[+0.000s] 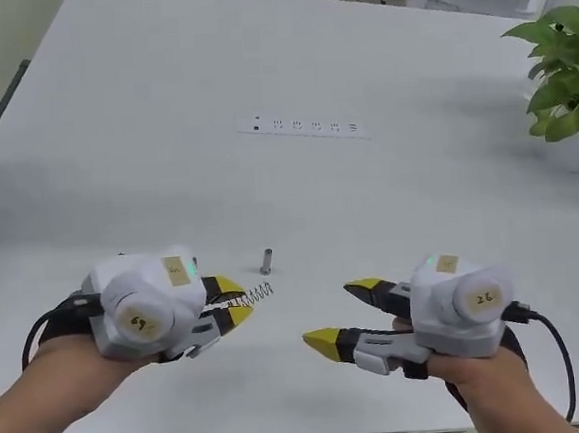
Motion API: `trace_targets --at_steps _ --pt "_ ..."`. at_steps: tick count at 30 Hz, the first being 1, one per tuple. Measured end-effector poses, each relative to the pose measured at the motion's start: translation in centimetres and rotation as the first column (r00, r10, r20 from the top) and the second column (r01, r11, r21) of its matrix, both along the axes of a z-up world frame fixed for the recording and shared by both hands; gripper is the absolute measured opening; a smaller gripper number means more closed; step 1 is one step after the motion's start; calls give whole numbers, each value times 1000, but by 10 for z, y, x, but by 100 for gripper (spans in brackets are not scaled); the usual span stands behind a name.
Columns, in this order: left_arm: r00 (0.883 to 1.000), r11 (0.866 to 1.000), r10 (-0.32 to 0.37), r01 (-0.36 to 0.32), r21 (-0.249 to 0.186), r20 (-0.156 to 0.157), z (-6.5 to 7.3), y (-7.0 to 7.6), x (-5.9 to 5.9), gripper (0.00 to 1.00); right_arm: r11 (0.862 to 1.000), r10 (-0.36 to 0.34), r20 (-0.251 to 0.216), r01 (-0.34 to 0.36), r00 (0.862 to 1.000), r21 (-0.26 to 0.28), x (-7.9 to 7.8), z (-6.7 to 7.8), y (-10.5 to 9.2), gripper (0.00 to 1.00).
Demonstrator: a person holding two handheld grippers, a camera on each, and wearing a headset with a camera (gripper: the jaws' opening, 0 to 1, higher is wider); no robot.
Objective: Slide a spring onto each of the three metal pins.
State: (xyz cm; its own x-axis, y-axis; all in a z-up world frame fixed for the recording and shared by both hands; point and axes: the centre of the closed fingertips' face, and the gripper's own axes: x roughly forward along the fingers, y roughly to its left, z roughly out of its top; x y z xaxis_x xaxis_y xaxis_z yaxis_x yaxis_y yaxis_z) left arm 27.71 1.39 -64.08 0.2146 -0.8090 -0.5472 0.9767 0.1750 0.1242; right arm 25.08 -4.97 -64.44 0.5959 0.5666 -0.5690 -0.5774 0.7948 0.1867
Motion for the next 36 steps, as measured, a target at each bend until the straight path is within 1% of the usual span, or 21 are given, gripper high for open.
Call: trace_targets --at_steps 3,7,13,16,22,24,28,29,31,33,36 --pt "1000 1000 -23 23 0 5 2 -6 -5 3 1000 10 4 -10 1000 5 1 2 4 51" --pt "999 999 -45 45 -1 7 3 -12 -9 3 999 24 15 -25 1000 30 3 6 11 49" --pt "997 997 -75 75 -2 16 4 -20 -16 3 998 43 23 -44 999 53 5 9 21 44" --pt "996 996 -85 85 1 22 4 -22 -17 3 996 46 27 -47 999 71 5 10 24 41" --pt "995 995 -97 97 1 24 5 -23 -20 3 993 62 25 -64 998 98 3 11 30 35" --pt "994 995 -103 103 2 23 5 -23 -22 3 992 67 26 -70 997 109 2 12 32 31" --pt "993 993 -119 119 7 25 4 -24 -26 3 984 81 29 -85 996 154 1 17 38 22" --pt "992 993 -121 121 8 26 4 -25 -26 3 984 85 28 -88 996 157 0 17 39 20" --pt "992 992 -126 126 14 30 3 -24 -27 3 984 90 21 -93 996 150 0 15 39 19" --pt "991 991 -131 130 16 29 2 -24 -27 3 983 89 16 -90 996 158 0 15 38 18" --pt "990 991 -136 136 19 28 1 -24 -28 3 983 90 18 -92 996 162 0 17 37 13"
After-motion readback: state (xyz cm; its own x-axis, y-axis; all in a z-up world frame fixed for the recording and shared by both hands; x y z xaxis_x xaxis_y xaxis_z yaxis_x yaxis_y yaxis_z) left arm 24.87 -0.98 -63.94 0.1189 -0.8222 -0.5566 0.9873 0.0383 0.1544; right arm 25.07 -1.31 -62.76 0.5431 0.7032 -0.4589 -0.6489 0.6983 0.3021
